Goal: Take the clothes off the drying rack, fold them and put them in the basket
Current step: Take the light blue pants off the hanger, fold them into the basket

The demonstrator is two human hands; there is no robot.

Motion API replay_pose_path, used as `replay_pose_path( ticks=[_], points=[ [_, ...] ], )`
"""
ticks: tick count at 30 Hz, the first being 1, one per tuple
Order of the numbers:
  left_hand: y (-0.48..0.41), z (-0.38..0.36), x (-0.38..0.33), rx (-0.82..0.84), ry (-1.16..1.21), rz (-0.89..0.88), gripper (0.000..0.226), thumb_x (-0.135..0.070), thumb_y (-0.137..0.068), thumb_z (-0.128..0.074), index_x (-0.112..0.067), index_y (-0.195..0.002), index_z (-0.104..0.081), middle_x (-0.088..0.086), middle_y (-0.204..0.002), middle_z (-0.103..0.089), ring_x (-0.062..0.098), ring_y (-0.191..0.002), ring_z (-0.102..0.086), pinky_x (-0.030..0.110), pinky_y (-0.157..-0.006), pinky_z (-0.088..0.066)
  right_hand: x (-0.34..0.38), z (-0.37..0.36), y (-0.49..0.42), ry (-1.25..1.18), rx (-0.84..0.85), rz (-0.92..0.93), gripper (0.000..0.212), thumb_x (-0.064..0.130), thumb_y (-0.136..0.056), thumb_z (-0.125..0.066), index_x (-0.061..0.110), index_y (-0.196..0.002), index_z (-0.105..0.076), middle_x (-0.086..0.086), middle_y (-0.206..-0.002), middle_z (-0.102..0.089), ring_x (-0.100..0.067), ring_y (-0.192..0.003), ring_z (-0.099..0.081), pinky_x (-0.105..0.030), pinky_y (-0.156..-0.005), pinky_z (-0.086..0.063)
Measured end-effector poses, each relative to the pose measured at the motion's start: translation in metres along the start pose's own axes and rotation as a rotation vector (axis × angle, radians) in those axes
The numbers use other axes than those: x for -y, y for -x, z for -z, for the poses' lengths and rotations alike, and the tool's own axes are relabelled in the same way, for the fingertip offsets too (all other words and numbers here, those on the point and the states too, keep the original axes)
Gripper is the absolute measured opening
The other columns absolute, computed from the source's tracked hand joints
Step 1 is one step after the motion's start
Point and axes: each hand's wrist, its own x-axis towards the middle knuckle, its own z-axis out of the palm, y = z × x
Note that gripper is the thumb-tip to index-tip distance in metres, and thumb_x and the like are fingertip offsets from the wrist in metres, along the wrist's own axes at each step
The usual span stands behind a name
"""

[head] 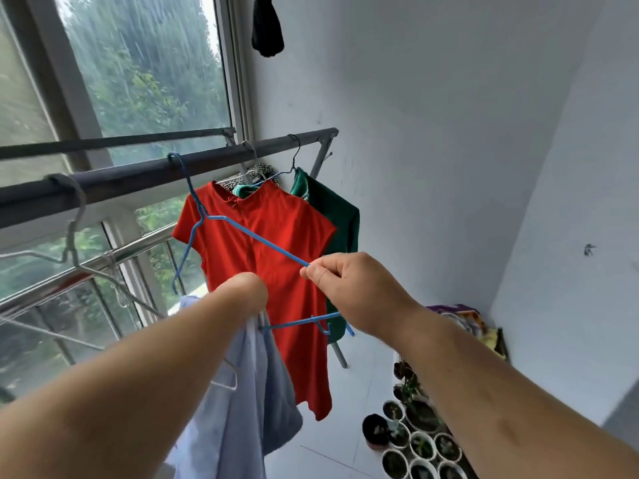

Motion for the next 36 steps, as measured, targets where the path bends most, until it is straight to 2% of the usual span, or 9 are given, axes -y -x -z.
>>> replay_pose_path(
  ticks=[4,6,11,16,20,25,28,32,36],
  points=[
    [0.027,0.036,0.003,0.009,1.234,0.187,0.024,-0.012,-0.097,-0.04,-0.003,-0.103,-0.061,0.015,-0.092,-0.064,0.025,-0.065,-0.057,0.029,-0.053,-0.051,0.003,-0.004,-0.001,0.179,-0.001,-0.025,0.046,0.03,-0.102,-0.046,0.023,-0.056,-0.047,0.008,-0.047,-0.043,-0.009,-0.047,-0.041,-0.027,-0.052,-0.038],
    [0.05,0.052,0.007,-0.024,1.333,0.127,0.023,-0.012,-0.093,-0.041,-0.007,-0.077,-0.056,0.011,-0.069,-0.058,0.024,-0.058,-0.056,0.028,-0.052,-0.046,-0.001,-0.007,-0.003,0.235,-0.013,-0.061,0.046,0.03,-0.102,-0.044,0.022,-0.057,-0.041,0.006,-0.055,-0.045,-0.016,-0.055,-0.043,-0.029,-0.056,-0.037],
    [0.109,0.069,0.017,0.29,1.222,-0.047,0.039,-0.039,-0.079,-0.073,-0.002,-0.092,-0.064,0.02,-0.089,-0.069,0.031,-0.08,-0.067,0.043,-0.081,-0.057,-0.011,-0.006,-0.01,0.277,-0.024,-0.217,0.027,0.025,-0.1,-0.041,0.016,-0.092,-0.064,-0.003,-0.092,-0.065,-0.026,-0.087,-0.059,-0.037,-0.08,-0.05],
    [0.154,0.06,0.027,0.323,1.251,-0.189,0.016,-0.016,-0.091,-0.058,-0.001,-0.09,-0.064,0.019,-0.084,-0.069,0.029,-0.075,-0.067,0.042,-0.082,-0.055,-0.015,-0.015,-0.009,0.201,-0.028,-0.347,0.031,0.037,-0.097,-0.044,0.014,-0.09,-0.064,-0.012,-0.102,-0.067,-0.03,-0.09,-0.057,-0.035,-0.078,-0.045],
    [0.17,0.033,0.03,0.395,1.181,-0.392,0.015,-0.002,-0.091,-0.053,0.005,-0.097,-0.064,0.029,-0.105,-0.064,0.034,-0.091,-0.065,0.042,-0.089,-0.054,-0.008,-0.028,0.003,-0.373,0.077,-0.645,0.056,0.059,-0.084,-0.061,0.005,-0.097,-0.069,-0.016,-0.093,-0.07,-0.031,-0.083,-0.068,-0.039,-0.072,-0.061],
    [0.18,-0.006,0.043,0.425,1.044,-0.38,0.037,-0.012,-0.076,-0.068,0.004,-0.11,-0.065,0.03,-0.119,-0.062,0.037,-0.111,-0.059,0.047,-0.105,-0.044,-0.005,-0.044,0.025,-0.466,0.26,-0.599,0.01,0.006,-0.081,-0.075,-0.002,-0.077,-0.069,-0.005,-0.056,-0.062,-0.012,-0.055,-0.059,-0.02,-0.053,-0.051],
    [0.177,-0.012,0.053,0.487,0.896,-0.349,0.035,-0.022,-0.075,-0.075,-0.007,-0.106,-0.07,0.02,-0.108,-0.066,0.031,-0.104,-0.06,0.043,-0.101,-0.044,-0.01,-0.048,0.024,-0.603,0.199,-0.543,0.009,-0.009,-0.083,-0.065,-0.003,-0.09,-0.067,-0.014,-0.074,-0.065,-0.02,-0.065,-0.061,-0.025,-0.057,-0.055],
    [0.166,-0.003,0.054,0.182,1.017,-0.153,0.018,-0.029,-0.084,-0.073,-0.013,-0.089,-0.066,0.006,-0.083,-0.058,0.019,-0.072,-0.059,0.035,-0.073,-0.052,-0.015,-0.044,0.026,-0.628,0.213,-0.476,0.01,-0.004,-0.086,-0.065,0.004,-0.088,-0.07,-0.015,-0.086,-0.068,-0.022,-0.081,-0.064,-0.031,-0.081,-0.054],
    [0.149,-0.003,0.051,-0.024,0.698,-0.081,0.037,-0.043,-0.085,-0.067,-0.008,-0.098,-0.066,0.008,-0.097,-0.058,0.022,-0.091,-0.053,0.034,-0.074,-0.045,-0.016,-0.04,0.031,-0.622,0.276,-0.415,0.015,-0.001,-0.089,-0.064,-0.002,-0.103,-0.069,-0.019,-0.098,-0.071,-0.02,-0.087,-0.067,-0.033,-0.087,-0.055]
  ],
)
